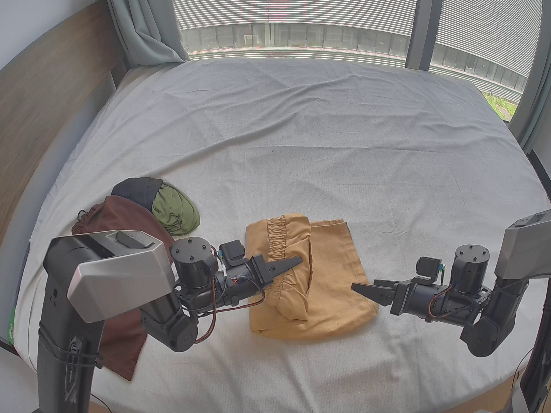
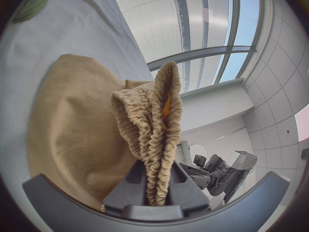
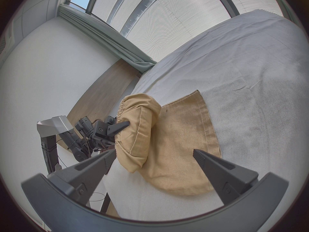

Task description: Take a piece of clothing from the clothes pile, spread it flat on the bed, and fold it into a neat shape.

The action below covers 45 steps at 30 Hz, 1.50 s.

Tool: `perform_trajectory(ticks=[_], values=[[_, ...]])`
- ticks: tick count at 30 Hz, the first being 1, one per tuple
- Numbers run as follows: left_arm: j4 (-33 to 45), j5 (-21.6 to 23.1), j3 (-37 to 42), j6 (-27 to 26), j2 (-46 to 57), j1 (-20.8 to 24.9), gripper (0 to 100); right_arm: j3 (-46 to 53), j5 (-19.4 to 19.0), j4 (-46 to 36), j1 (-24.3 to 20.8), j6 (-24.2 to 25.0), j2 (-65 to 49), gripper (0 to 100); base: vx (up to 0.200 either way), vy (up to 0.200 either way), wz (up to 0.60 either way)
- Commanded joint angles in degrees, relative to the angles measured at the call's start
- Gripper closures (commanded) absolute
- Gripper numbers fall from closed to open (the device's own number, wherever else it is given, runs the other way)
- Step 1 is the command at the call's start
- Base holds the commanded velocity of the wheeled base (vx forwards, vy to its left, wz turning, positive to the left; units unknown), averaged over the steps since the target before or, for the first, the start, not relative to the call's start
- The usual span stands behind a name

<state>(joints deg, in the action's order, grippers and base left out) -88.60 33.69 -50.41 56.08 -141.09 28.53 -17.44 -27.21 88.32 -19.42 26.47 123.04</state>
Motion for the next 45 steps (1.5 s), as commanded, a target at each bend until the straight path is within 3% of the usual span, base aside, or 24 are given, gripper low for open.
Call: perform_trajectory(ticks=[1, 12, 13, 20, 26, 32, 40, 45], values=[[-0.1, 0.0, -1.4, 0.9, -1.3, 0.7, 100, -0.1, 0.0, 0.0, 0.0, 0.0, 0.0, 0, 0.0, 0.0, 0.0], [0.0, -0.6, -2.8, 1.1, -2.4, 0.8, 100, -0.1, 0.0, 0.0, -0.1, 0.0, -0.1, 0, 0.0, 0.0, 0.0], [0.0, -1.1, -3.1, 1.1, -2.6, 0.8, 0, -0.1, 0.0, 0.0, -0.1, 0.0, -0.1, 0, 0.0, 0.0, 0.0], [-0.1, -2.1, -3.7, 0.3, -2.5, 0.8, 0, 0.0, 0.0, 0.0, -0.3, 0.0, 0.2, 0, 0.0, 0.0, 0.0], [-0.2, -2.2, -1.6, -3.4, -1.9, 0.3, 0, 0.0, 0.0, 0.0, -0.4, 0.0, 0.4, 0, 0.0, 0.0, 0.0], [-0.2, -5.6, 0.1, -5.9, -0.9, -0.3, 0, 0.4, 0.0, 0.0, -0.6, 0.0, 0.5, 0, 0.0, 0.0, 0.0], [-0.3, -2.9, 10.9, -7.4, 9.8, -5.3, 0, -1.3, 0.1, 0.2, -2.2, 0.1, 2.6, 0, 0.0, 0.0, 0.0], [-0.3, -1.4, 15.8, -12.0, 13.5, -9.5, 0, -1.1, 0.1, 0.2, -2.3, 0.1, 2.6, 0, 0.0, 0.0, 0.0]])
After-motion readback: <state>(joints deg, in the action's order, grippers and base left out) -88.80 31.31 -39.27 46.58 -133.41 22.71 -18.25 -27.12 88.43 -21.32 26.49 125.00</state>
